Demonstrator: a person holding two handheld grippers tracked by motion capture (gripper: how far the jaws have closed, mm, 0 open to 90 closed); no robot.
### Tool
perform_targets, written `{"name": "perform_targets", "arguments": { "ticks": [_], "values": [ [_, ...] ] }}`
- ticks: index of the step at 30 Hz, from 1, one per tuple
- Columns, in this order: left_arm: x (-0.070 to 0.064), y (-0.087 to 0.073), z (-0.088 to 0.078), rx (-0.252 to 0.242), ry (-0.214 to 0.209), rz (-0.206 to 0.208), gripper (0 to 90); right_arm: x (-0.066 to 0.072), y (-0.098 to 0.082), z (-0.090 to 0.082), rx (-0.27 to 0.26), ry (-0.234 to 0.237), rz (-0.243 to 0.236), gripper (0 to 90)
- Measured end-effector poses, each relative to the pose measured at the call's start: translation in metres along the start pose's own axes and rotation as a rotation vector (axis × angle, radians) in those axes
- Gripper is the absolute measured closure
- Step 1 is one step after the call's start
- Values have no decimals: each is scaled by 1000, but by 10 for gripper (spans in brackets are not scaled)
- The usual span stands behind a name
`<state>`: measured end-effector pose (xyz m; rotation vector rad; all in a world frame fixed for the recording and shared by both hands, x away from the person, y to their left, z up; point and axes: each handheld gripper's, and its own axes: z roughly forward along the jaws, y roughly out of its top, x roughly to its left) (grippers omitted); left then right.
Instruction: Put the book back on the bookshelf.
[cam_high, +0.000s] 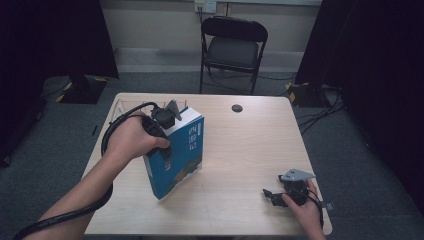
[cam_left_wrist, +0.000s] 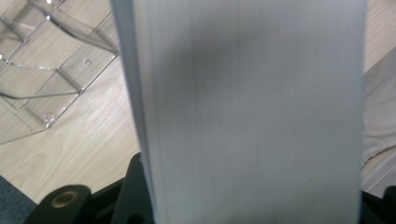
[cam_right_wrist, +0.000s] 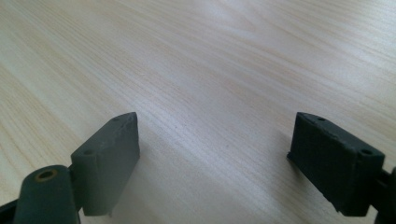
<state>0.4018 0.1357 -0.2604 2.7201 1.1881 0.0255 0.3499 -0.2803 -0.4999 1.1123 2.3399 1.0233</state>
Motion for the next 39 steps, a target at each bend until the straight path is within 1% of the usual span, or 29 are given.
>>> {"name": "perform_targets", "arguments": {
  "ticks": [3,5,7,10,11,12,14,15,16,17,18,19,20,21,23,24,25,26,30,31,32,34,36,37,38,39],
  "values": [
    [5,-4,0,-5,-8,-22,619,0,0,0,0,-1,0,149],
    [11,-8,-1,-10,-19,-36,619,0,0,0,0,0,0,149],
    [15,-10,-2,-15,-19,-50,618,0,0,0,0,-1,0,149],
    [18,-14,-3,-11,-2,-56,619,0,0,0,-1,0,0,149],
    [20,-15,-3,-15,-4,-64,619,0,0,0,-1,0,0,149],
    [21,-15,-3,-13,8,-65,619,0,0,0,-1,0,0,149],
    [25,-17,-3,-17,8,-79,619,0,0,0,-1,0,0,149],
    [27,-18,-4,-18,14,-76,619,0,0,0,-1,0,0,149],
    [28,-19,-4,-24,13,-88,619,0,0,0,0,0,0,149],
    [30,-20,-5,-26,18,-88,619,0,0,0,-1,0,1,149],
    [31,-21,-5,-28,13,-93,619,0,0,0,0,0,0,149],
    [31,-21,-5,-26,16,-102,619,0,0,0,0,-1,0,149],
    [32,-21,-5,-24,18,-102,619,0,0,0,-1,0,1,149],
    [34,-21,-5,-23,17,-114,619,0,0,0,-1,0,0,149],
    [35,-21,-5,-22,18,-115,619,0,0,0,0,0,0,149],
    [37,-21,-5,-22,15,-127,620,0,0,0,-1,0,1,149],
    [37,-22,-4,-23,16,-130,620,0,0,0,-1,0,0,149],
    [39,-22,-5,-22,24,-124,620,0,0,0,-1,0,0,149],
    [44,-25,-6,-18,28,-156,621,0,0,0,-1,0,0,149],
    [46,-25,-7,-17,28,-173,620,0,0,0,-1,0,1,149],
    [48,-26,-7,-19,27,-174,621,0,0,0,-1,0,1,149],
    [48,-27,-8,-28,35,-201,620,0,0,0,-1,0,0,149],
    [52,-28,-9,-33,33,-190,620,0,0,0,-1,0,1,149],
    [52,-28,-10,-37,33,-203,620,0,0,0,0,0,0,149],
    [54,-28,-10,-38,26,-205,620,0,0,0,-1,-1,0,149],
    [53,-28,-11,-40,28,-208,620,0,0,0,0,0,0,149]
  ]
}}
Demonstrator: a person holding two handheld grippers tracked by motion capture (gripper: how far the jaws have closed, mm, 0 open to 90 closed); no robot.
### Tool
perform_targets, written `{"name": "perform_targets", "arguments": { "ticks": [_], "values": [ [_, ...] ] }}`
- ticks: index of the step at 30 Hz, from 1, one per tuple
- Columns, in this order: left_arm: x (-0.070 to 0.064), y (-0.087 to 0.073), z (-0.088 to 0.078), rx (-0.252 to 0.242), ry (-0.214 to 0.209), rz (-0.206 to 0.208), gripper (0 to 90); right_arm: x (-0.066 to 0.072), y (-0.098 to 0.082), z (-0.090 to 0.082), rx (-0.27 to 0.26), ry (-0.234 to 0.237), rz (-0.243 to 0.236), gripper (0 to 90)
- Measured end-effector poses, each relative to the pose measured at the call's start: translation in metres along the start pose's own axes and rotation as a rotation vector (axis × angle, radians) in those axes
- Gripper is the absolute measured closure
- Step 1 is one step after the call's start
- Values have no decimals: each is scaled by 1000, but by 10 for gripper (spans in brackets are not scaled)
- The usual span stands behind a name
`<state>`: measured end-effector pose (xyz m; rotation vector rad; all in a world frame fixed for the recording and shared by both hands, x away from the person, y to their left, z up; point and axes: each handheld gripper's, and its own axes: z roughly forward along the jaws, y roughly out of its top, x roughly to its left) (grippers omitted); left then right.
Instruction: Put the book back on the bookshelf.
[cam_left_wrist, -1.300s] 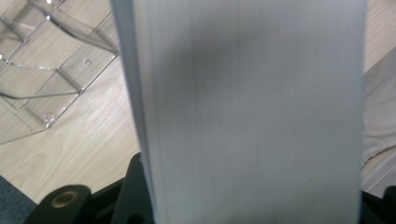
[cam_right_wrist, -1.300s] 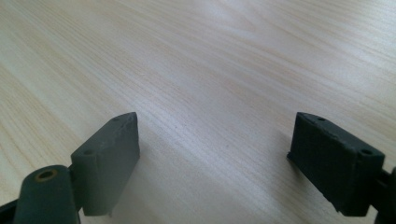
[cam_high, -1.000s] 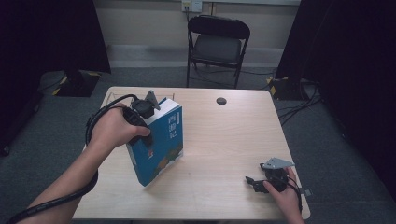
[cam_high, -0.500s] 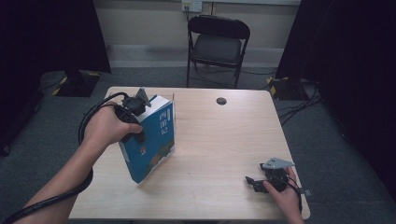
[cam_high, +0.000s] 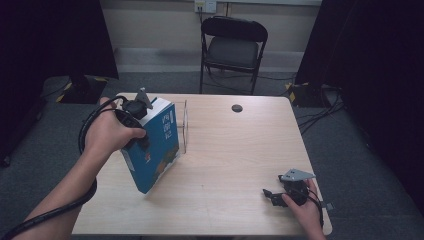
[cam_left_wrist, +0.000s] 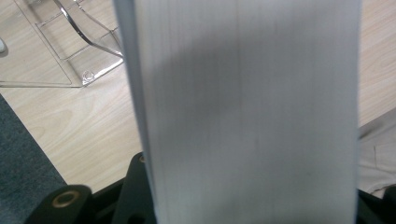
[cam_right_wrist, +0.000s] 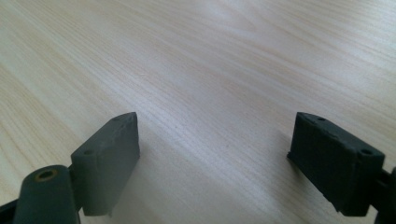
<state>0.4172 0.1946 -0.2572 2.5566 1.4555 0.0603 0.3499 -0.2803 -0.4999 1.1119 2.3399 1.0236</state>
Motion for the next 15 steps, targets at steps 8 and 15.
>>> {"name": "perform_targets", "arguments": {
  "ticks": [8,15],
  "values": [
    [4,6,1,-26,-8,-30,620,0,0,0,0,0,1,149],
    [5,14,6,-22,-11,-118,620,0,0,0,0,0,1,149]
  ]
}}
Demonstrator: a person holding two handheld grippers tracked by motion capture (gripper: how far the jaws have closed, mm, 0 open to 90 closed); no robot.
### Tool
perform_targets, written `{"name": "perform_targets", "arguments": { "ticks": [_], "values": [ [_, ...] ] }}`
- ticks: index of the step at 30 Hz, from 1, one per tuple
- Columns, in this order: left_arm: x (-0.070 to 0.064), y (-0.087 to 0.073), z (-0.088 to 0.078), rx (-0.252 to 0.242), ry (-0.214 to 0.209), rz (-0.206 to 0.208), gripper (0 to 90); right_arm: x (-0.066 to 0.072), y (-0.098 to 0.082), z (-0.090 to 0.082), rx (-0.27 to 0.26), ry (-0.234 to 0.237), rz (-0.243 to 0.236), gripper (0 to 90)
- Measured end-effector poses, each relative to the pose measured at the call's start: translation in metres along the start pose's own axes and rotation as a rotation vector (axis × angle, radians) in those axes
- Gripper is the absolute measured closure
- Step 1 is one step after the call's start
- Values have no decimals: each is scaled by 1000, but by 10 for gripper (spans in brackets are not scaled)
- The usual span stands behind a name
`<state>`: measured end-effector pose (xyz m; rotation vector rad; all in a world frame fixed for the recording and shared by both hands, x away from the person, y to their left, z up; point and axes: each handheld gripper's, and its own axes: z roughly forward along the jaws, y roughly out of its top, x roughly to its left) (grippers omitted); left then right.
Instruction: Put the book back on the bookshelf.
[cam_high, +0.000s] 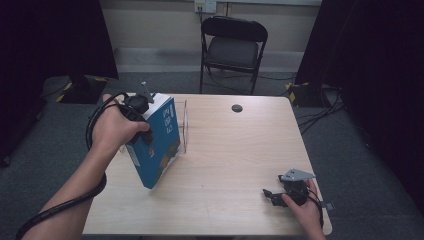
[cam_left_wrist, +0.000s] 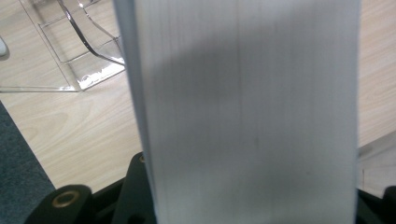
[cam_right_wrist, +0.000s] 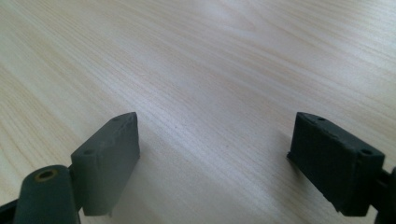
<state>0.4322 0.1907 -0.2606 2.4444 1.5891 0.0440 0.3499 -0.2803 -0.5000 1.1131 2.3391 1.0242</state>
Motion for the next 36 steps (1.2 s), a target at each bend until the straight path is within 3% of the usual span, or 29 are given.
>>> {"name": "perform_targets", "arguments": {
  "ticks": [11,36],
  "values": [
    [2,9,2,-9,13,-76,620,0,0,0,-1,0,-1,149],
    [-4,31,11,-30,36,-124,620,0,0,0,0,0,0,149]
  ]
}}
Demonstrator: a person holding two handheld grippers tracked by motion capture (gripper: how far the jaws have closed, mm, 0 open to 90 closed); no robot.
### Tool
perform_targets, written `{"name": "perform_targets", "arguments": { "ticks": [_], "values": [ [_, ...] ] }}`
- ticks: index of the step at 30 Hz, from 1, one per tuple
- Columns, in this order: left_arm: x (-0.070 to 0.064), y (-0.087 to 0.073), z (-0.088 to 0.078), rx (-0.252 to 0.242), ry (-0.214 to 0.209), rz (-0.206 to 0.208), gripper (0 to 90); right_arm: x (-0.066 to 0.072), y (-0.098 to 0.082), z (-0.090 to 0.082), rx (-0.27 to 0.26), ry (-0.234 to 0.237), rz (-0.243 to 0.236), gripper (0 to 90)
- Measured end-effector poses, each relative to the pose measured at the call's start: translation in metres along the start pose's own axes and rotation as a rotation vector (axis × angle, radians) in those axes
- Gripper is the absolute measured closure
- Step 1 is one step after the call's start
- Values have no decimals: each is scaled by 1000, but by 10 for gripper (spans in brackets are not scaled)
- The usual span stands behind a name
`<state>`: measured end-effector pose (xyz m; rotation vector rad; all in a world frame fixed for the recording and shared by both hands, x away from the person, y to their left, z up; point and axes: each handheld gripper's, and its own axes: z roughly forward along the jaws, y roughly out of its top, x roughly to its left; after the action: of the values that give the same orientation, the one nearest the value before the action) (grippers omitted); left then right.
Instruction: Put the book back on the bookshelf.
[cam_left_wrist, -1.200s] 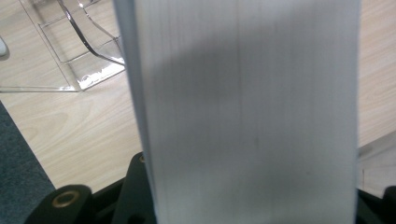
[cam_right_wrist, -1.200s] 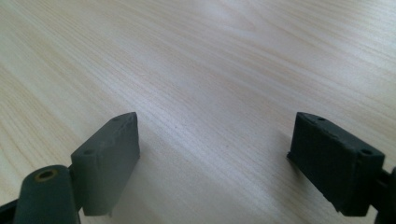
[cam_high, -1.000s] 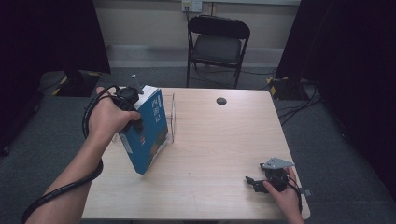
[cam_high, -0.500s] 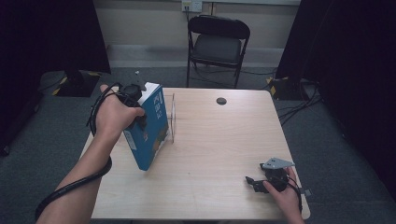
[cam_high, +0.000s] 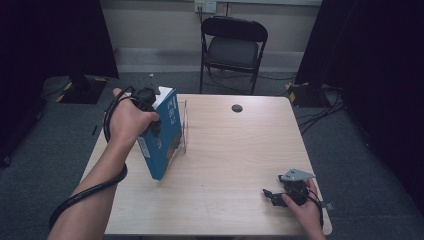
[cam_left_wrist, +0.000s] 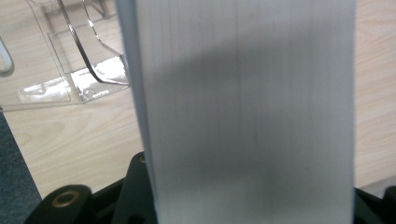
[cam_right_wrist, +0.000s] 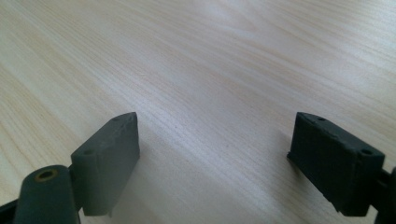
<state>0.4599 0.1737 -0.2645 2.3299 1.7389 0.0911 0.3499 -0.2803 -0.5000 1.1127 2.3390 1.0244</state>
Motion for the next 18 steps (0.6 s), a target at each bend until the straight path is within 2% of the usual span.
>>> {"name": "perform_targets", "arguments": {
  "ticks": [13,18],
  "values": [
    [-4,15,8,-12,7,-17,620,0,0,0,0,0,0,149],
    [-5,20,9,-24,-4,-21,619,0,0,0,0,0,0,149]
  ]
}}
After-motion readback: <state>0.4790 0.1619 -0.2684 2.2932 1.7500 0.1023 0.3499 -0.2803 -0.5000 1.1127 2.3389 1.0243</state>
